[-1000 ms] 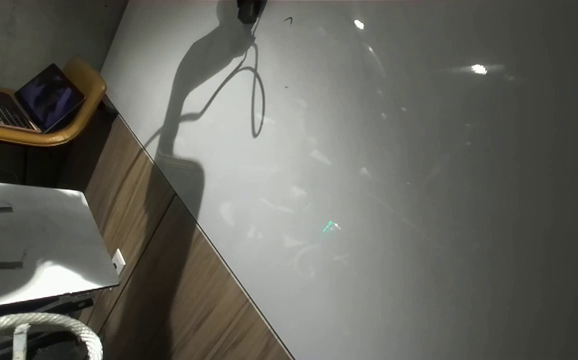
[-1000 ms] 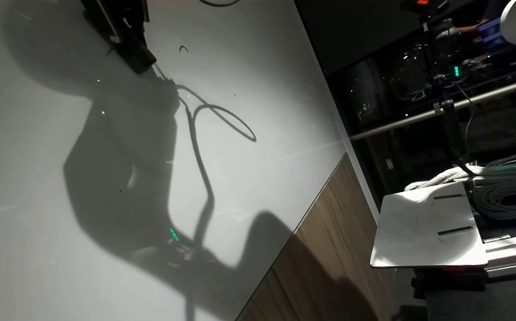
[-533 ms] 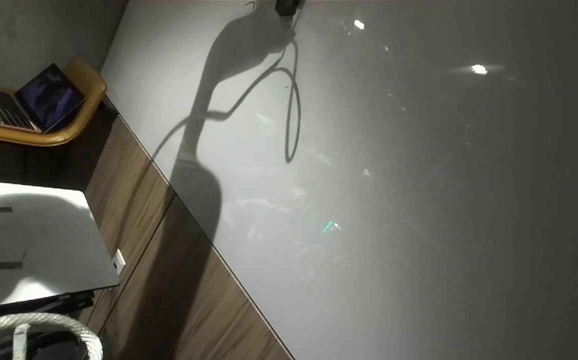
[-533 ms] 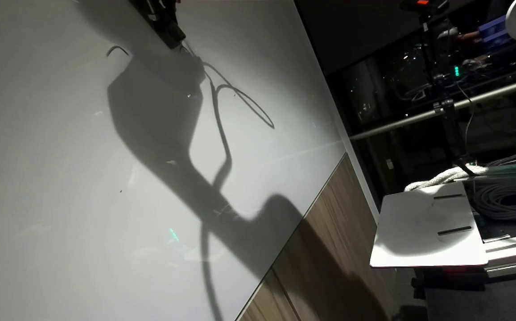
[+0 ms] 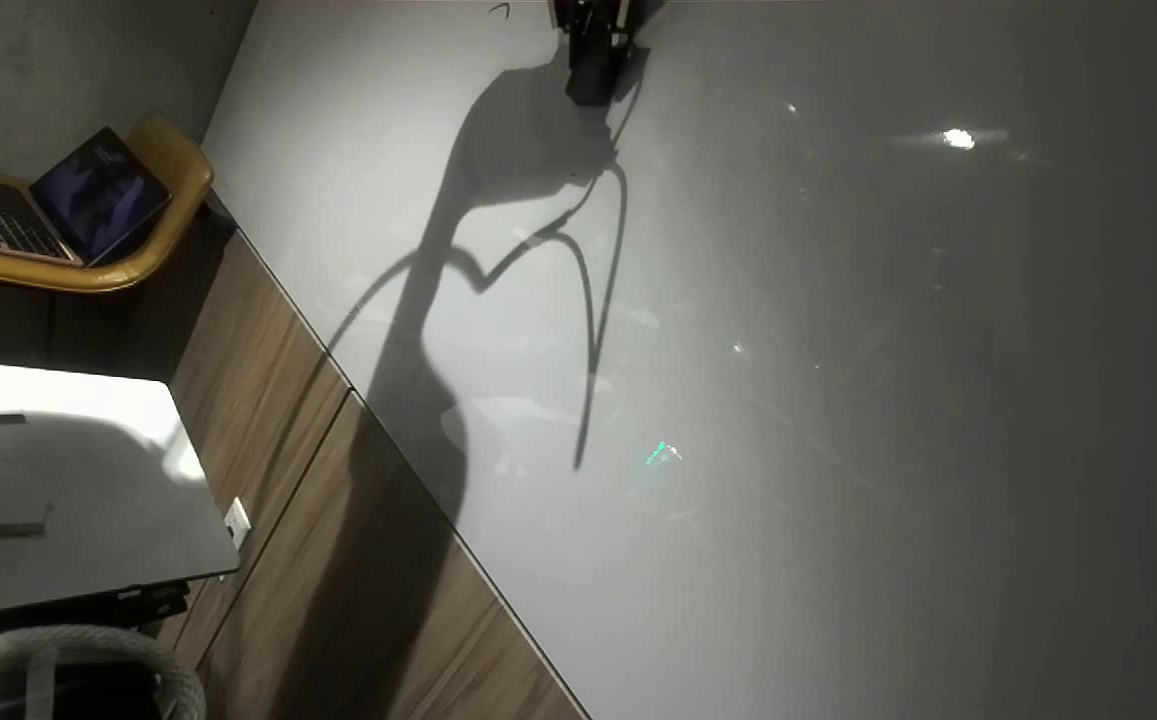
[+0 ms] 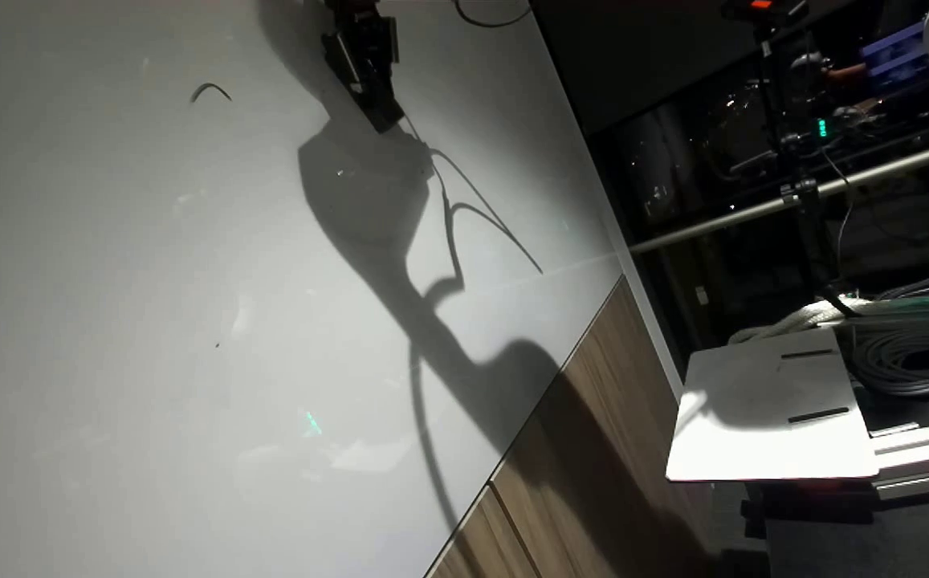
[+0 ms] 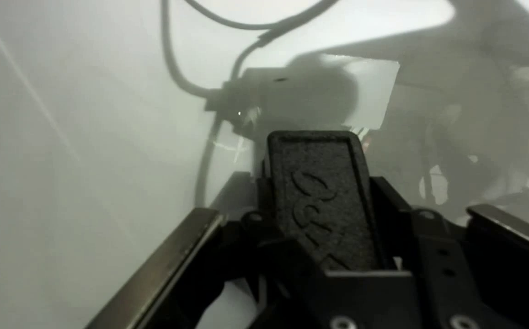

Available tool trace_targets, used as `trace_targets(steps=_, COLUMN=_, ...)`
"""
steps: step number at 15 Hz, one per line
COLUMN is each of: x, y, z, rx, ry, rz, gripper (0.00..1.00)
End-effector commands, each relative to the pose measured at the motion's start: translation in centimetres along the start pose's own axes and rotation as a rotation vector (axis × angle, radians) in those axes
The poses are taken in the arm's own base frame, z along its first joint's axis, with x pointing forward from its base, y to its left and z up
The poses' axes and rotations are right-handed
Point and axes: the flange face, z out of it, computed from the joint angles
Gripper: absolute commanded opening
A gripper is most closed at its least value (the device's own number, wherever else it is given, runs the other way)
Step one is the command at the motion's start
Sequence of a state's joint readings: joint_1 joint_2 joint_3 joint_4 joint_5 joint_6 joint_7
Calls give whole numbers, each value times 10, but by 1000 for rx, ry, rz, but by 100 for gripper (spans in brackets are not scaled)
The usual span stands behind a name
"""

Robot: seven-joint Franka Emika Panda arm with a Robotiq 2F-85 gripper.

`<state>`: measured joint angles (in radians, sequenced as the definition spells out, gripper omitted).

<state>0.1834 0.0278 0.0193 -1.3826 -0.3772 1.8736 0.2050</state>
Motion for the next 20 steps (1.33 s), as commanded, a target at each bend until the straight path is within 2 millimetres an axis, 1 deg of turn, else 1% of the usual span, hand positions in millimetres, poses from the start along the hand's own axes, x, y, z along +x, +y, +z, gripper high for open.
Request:
trace_targets(steps=1, x=-18, y=27, z=74, rx=11, ry=3, rz=42, gripper=29)
trace_targets(steps=4, x=-40, y=36, z=121, rx=23, ry=-38, rz=61, gripper=29)
trace_targets(steps=6, x=-50, y=34, z=146, rx=35, ry=-56, rz=71, gripper=29)
trace_targets(steps=7, x=-52, y=30, z=152, rx=41, ry=-56, rz=72, gripper=29)
trace_targets(steps=8, x=-52, y=24, z=152, rx=47, ry=-50, rz=68, gripper=29)
trace_targets(steps=9, x=-50, y=16, z=147, rx=51, ry=-39, rz=58, gripper=29)
trace_targets(steps=11, x=-39, y=-2, z=127, rx=50, ry=-20, rz=33, gripper=29)
trace_targets(steps=12, x=-34, y=-12, z=114, rx=45, ry=-9, rz=14, gripper=29)
trace_targets(steps=15, x=-20, y=-44, z=65, rx=31, ry=35, rz=-55, gripper=29)
trace_targets(steps=18, x=-3, y=-78, z=11, rx=10, ry=100, rz=-128, gripper=29)
trace_targets(steps=20, x=8, y=-93, z=-24, rx=-11, ry=142, rz=-164, gripper=29)
